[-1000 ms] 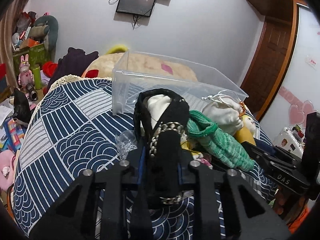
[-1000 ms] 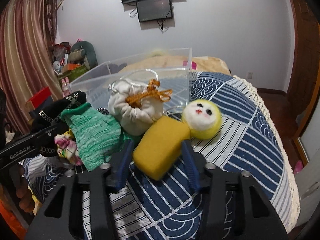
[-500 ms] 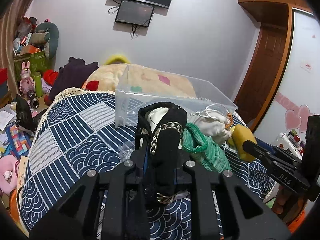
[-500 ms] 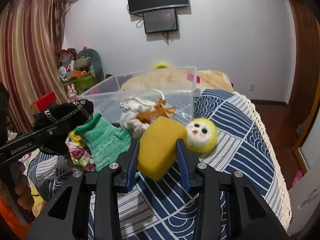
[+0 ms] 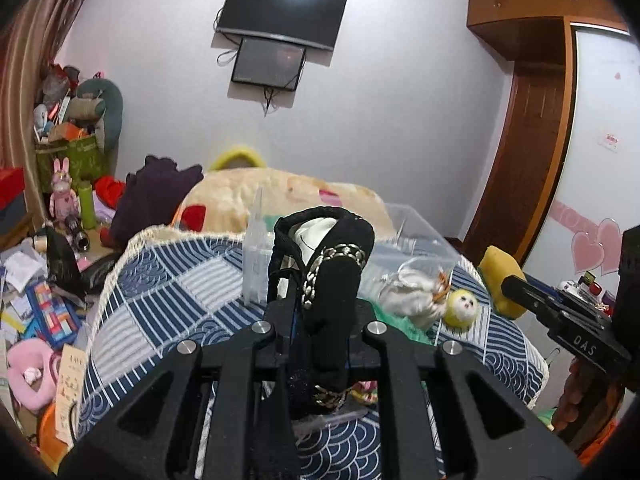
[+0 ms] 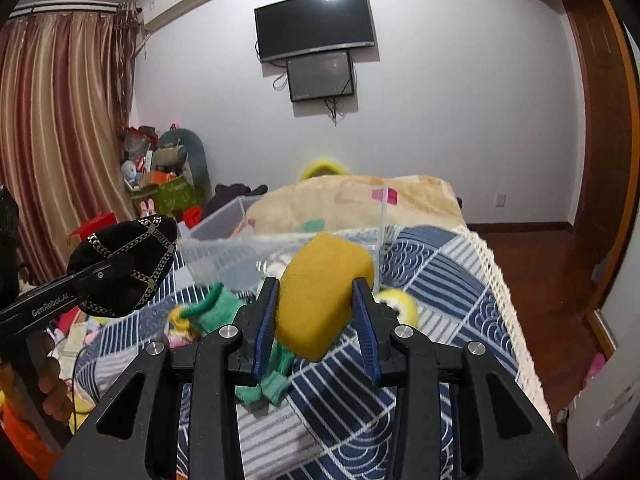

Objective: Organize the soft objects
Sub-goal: 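Lower the yellow sponge into the clear box with the right gripper while the left drops the black fabric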

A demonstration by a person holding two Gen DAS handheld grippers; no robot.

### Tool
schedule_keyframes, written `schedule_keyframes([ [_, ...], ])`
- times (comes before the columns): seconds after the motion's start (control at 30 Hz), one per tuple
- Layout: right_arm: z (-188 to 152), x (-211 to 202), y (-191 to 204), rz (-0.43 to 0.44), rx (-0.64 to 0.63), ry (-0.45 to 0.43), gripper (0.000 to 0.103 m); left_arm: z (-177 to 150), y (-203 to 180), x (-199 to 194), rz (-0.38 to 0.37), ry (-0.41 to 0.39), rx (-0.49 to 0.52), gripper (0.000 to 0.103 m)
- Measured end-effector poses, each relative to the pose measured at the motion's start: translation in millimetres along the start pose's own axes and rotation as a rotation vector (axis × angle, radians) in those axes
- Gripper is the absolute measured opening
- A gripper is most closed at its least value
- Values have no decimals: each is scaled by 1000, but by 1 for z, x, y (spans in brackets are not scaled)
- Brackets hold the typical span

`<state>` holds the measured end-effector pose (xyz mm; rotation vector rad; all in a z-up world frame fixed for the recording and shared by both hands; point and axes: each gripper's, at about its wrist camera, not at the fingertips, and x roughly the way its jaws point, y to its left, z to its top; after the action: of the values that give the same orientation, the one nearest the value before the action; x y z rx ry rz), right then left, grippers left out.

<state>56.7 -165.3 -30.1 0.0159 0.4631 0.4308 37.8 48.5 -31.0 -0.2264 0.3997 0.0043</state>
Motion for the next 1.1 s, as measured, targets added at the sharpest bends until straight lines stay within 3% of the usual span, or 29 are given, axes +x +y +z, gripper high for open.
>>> schedule_keyframes([
  [0.13,15,1,-1,-5,-7,-19,33,15,-7,-2,3,-33,46,14],
  [0.3,35,7,3,-4,-32,-43,34,41,-7,6,-49,-34,48,14],
  [0.6,66,27,12,-12,-60,-79,34,70,4,46,9,9,42,14],
  [0.83,70,54,11,-29,-78,-40,34,80,21,80,20,50,-9,14],
  [1.1,64,92,2,-53,-85,66,34,75,21,116,45,112,25,14],
])
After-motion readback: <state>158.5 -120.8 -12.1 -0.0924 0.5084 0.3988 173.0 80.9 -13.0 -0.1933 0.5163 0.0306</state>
